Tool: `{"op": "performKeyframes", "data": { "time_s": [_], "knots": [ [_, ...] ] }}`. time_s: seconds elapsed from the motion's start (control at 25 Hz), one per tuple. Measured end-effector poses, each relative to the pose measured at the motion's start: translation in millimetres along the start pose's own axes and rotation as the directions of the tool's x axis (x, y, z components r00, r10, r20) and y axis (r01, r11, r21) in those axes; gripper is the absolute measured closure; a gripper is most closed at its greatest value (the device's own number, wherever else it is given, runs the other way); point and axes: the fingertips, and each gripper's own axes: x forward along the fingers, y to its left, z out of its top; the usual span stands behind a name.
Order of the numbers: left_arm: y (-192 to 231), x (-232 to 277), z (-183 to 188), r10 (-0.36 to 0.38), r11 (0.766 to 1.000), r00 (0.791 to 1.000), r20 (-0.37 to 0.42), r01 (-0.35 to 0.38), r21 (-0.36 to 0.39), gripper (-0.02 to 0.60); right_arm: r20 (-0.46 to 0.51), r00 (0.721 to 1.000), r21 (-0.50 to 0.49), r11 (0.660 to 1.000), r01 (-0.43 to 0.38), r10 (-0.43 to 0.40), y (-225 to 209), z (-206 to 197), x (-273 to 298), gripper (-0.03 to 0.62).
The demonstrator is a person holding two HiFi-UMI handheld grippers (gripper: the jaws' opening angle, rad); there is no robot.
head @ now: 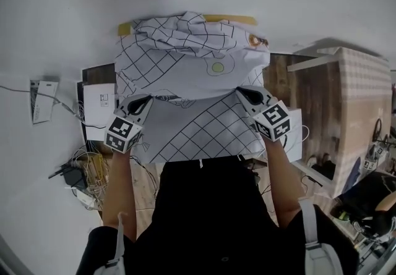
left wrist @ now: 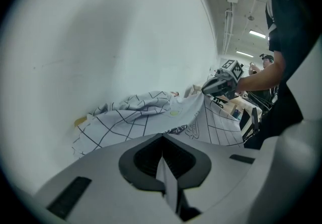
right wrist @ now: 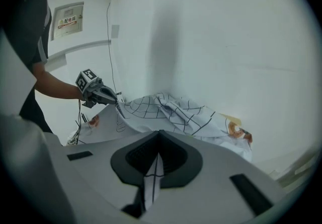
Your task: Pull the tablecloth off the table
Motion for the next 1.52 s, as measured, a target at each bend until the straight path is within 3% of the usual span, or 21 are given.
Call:
{"op": "performKeyframes", "data": {
  "time_s": [0.44,0.76,1.12,1.36,1.52],
  "knots": [
    [10,-37,83,0.064,0.989,0.987,0.144,-0.082,0.125,0.571,0.163,0.986,-0.131,0.990,0.051,-0.029,2,93,-33,0.576],
    [14,-69,143,0.075,0.972,0.970,0.233,-0.123,0.199,0.571,0.289,0.956,-0.198,0.974,0.108,-0.048,-1,158,-59,0.576],
    [-13,-98,220,0.024,0.926,0.945,0.327,-0.145,0.350,0.571,0.389,0.920,-0.280,0.944,0.172,-0.052,8,218,-103,0.576],
    [-30,-116,261,0.008,0.920,0.920,0.393,-0.161,0.358,0.571,0.461,0.887,-0.325,0.927,0.187,-0.018,19,258,-134,0.576],
    [-30,-130,295,0.003,0.920,0.886,0.465,-0.185,0.346,0.571,0.516,0.857,-0.330,0.918,0.220,-0.020,10,282,-151,0.576]
  ]
}}
